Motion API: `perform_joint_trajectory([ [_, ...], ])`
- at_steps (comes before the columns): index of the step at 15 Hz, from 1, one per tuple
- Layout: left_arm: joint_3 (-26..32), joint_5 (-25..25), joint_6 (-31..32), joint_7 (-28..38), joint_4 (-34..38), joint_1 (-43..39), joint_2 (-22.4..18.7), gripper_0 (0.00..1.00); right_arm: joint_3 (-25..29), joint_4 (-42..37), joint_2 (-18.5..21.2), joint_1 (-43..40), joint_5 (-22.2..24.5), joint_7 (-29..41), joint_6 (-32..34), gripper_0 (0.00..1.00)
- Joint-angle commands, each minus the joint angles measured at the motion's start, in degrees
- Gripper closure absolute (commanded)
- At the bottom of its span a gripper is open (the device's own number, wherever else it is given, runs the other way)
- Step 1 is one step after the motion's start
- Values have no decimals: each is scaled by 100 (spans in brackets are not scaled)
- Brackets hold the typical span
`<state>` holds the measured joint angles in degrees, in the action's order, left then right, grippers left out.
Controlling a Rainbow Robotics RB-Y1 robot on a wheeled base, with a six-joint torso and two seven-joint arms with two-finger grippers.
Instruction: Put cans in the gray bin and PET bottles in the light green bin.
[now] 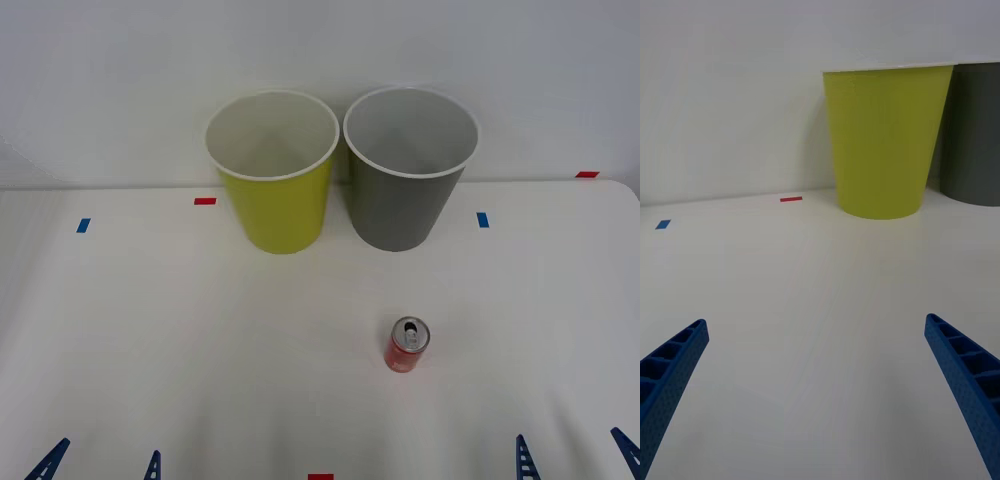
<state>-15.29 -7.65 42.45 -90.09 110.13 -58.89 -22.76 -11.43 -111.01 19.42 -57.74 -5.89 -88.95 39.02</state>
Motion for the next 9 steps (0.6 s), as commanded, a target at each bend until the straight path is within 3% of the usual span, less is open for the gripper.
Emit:
perform_joint_trajectory([
  [1,0,0,0,0,0,0,0,0,0,0,0,0,0,0,0,0],
  [6,0,0,0,0,0,0,0,0,35,185,-88,62,-26,9,-79,0],
  [9,0,0,0,0,0,0,0,0,-35,343,-26,88,26,-88,211,0],
])
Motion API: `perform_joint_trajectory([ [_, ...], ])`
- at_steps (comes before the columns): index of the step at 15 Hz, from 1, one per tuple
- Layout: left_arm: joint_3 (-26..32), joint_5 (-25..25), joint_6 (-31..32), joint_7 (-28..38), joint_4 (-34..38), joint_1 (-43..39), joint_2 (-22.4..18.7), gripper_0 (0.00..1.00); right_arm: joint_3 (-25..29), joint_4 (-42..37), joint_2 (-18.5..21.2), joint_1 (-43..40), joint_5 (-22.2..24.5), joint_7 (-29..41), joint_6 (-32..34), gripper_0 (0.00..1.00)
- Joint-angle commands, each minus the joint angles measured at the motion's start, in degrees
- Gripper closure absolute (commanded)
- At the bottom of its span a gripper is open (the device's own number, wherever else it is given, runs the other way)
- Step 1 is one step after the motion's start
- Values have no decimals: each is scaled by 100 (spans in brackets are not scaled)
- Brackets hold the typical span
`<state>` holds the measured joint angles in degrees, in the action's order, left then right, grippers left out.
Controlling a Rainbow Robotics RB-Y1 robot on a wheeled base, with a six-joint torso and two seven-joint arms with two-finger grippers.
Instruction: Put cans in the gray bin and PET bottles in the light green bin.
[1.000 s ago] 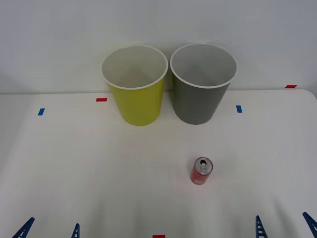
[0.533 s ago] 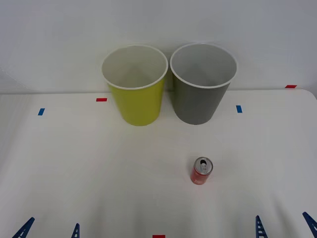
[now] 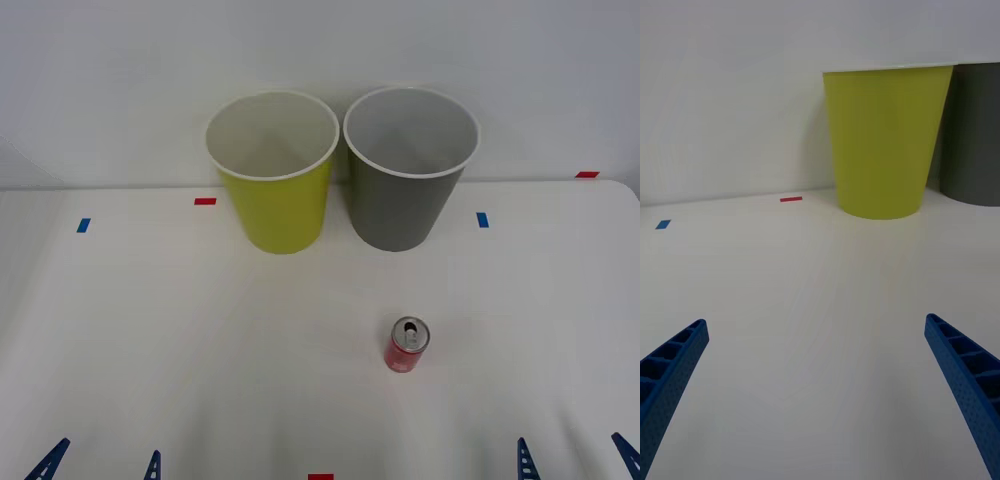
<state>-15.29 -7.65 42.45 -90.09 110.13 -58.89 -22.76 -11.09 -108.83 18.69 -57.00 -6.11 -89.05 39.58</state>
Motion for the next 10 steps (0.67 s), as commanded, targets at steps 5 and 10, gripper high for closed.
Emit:
perform_joint_trajectory([
  [5,0,0,0,0,0,0,0,0,-517,538,301,101,-4,-280,850,0],
  [10,0,0,0,0,0,0,0,0,-1070,547,99,417,163,-632,489,0],
])
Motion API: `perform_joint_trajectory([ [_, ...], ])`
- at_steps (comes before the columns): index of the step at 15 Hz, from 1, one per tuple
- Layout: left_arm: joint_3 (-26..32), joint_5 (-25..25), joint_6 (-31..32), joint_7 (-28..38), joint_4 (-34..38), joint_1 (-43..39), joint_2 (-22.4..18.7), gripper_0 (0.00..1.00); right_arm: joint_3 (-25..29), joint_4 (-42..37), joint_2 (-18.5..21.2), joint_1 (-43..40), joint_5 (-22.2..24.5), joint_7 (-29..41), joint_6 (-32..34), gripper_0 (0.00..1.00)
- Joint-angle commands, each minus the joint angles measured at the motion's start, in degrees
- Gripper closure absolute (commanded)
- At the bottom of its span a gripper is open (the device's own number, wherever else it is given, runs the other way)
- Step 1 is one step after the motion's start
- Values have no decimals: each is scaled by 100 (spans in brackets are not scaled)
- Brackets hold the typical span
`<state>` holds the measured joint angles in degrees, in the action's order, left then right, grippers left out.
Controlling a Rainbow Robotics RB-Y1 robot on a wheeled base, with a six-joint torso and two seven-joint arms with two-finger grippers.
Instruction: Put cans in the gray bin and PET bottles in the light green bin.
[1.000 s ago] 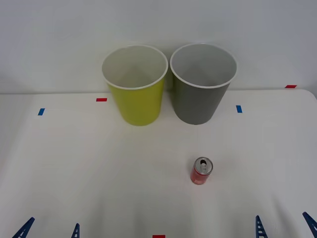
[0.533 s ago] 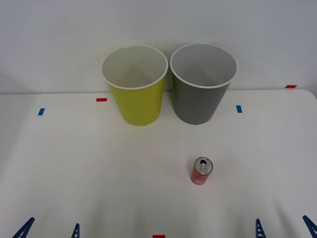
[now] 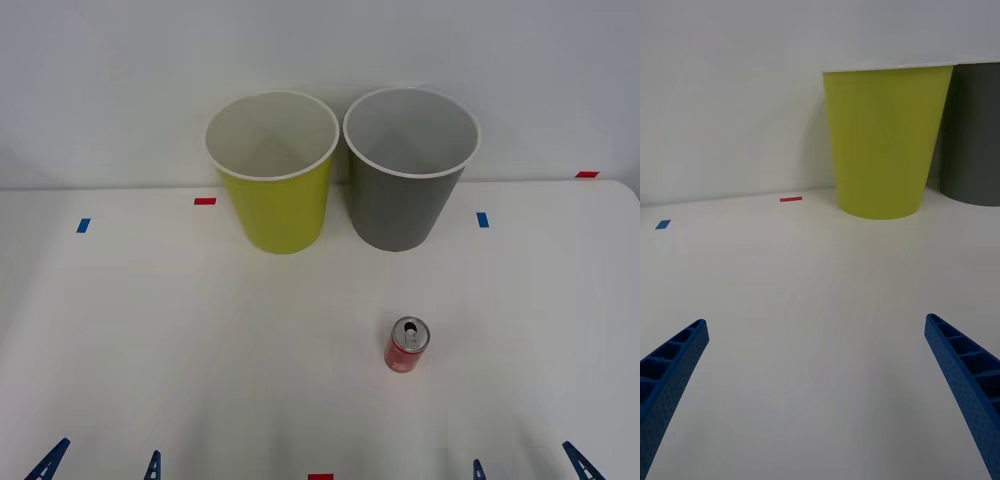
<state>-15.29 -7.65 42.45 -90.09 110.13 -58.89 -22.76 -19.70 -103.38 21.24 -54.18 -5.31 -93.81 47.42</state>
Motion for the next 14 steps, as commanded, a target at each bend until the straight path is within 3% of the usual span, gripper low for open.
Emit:
perform_joint_trajectory([
  [1,0,0,0,0,0,0,0,0,-218,3,-287,241,127,-208,-461,0],
  [10,0,0,0,0,0,0,0,0,-385,3,-1104,856,408,-436,-1279,0],
  [14,0,0,0,0,0,0,0,0,-271,380,-1605,1146,637,-463,-1208,0],
])
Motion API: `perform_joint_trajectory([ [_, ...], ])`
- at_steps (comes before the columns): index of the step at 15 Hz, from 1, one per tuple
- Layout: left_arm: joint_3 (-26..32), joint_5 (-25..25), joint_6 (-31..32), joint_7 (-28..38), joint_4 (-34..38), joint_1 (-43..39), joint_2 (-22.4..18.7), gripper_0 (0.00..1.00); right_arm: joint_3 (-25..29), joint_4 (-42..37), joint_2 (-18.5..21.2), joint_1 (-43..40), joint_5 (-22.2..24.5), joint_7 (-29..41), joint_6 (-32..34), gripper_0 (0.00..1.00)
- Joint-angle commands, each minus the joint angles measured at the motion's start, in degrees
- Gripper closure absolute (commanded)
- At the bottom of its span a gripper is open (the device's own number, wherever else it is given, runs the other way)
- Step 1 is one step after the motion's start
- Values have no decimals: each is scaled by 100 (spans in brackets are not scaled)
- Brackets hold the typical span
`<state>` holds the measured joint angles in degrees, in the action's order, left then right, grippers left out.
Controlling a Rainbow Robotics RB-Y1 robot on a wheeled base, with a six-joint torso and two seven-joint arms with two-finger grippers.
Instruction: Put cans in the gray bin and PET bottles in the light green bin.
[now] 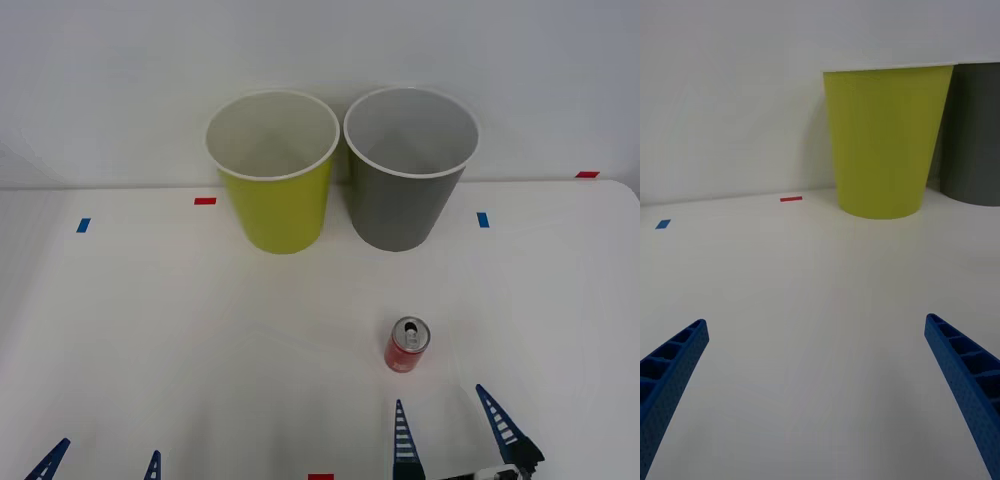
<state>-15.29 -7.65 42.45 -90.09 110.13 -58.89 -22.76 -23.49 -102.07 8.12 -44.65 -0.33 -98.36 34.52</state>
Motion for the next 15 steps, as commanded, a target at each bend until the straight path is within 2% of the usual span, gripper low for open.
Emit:
perform_joint_trajectory([
  [1,0,0,0,0,0,0,0,0,135,293,-373,264,183,-7,81,0],
  [6,0,0,0,0,0,0,0,0,354,714,-689,844,358,19,81,0],
  [15,0,0,0,0,0,0,0,0,398,1330,-795,1644,350,107,37,0],
])
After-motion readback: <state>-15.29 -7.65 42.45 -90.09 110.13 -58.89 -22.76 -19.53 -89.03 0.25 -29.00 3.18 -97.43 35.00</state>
